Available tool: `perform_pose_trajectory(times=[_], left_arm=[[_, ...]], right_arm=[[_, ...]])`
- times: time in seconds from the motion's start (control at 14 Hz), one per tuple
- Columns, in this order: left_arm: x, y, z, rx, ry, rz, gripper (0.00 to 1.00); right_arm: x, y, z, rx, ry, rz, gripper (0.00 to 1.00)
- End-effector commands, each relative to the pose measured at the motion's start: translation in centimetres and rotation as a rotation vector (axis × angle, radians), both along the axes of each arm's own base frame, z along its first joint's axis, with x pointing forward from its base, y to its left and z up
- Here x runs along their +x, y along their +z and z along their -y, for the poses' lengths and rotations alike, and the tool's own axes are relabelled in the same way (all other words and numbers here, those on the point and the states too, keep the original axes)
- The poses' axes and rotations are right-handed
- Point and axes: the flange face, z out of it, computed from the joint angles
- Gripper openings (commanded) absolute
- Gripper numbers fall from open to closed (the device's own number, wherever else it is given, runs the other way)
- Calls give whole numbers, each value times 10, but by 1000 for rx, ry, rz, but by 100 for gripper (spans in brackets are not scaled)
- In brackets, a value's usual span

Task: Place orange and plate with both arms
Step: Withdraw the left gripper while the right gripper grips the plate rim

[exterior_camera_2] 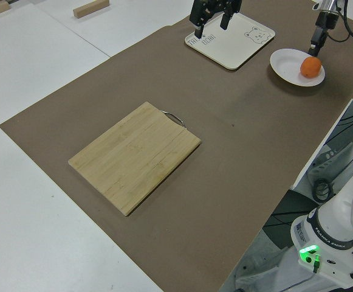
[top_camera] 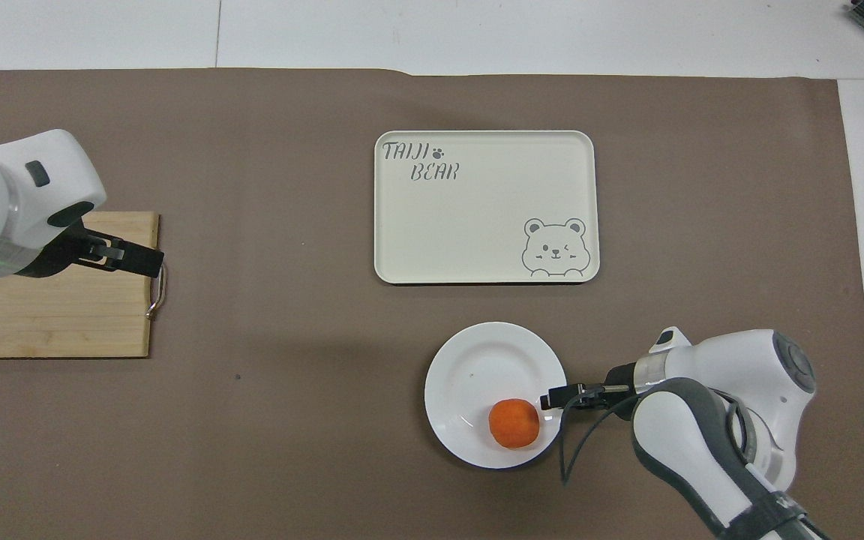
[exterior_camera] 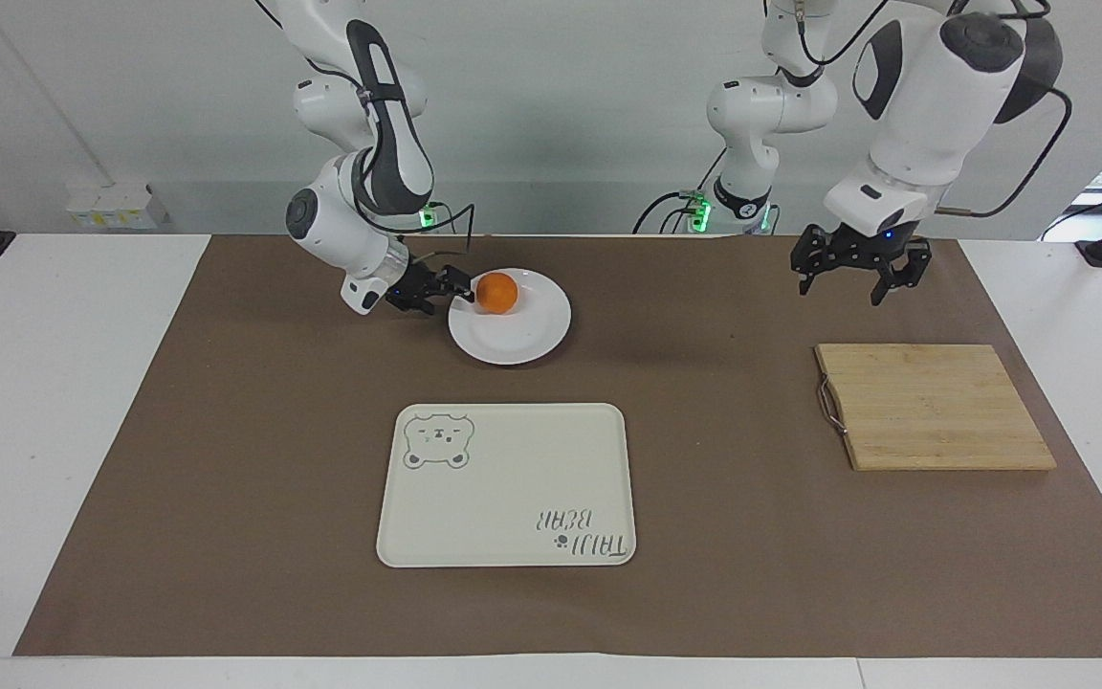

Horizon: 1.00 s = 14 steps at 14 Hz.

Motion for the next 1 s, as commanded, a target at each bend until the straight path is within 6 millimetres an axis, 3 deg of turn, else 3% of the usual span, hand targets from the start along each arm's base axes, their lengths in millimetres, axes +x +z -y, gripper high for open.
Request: perform_pose_trajectory(times=[0.0, 0.29, 0.43, 0.5, 0.57, 0.86, 0.93], left_arm=[[5, 8, -14, 16, 26, 2, 100], [6, 8, -18, 13, 40, 7, 100], [7, 7, -22, 12, 46, 5, 100], [8, 7, -27, 13, 51, 5, 100], [8, 8, -26, 13, 48, 6, 100], [12, 6, -31, 7, 52, 13, 100], [11, 7, -34, 8, 57, 7, 100]], right_arm=[[-15, -5, 3, 49, -22, 18, 100], [-16, -9, 5, 42, -33, 28, 97], [-18, -14, 0, 44, -31, 21, 46], [-18, -16, 0, 55, -49, 14, 31], [-18, -16, 0, 57, -54, 12, 22], [-16, -17, -1, 68, -81, -1, 0], [-15, -17, -1, 71, -83, -1, 0]])
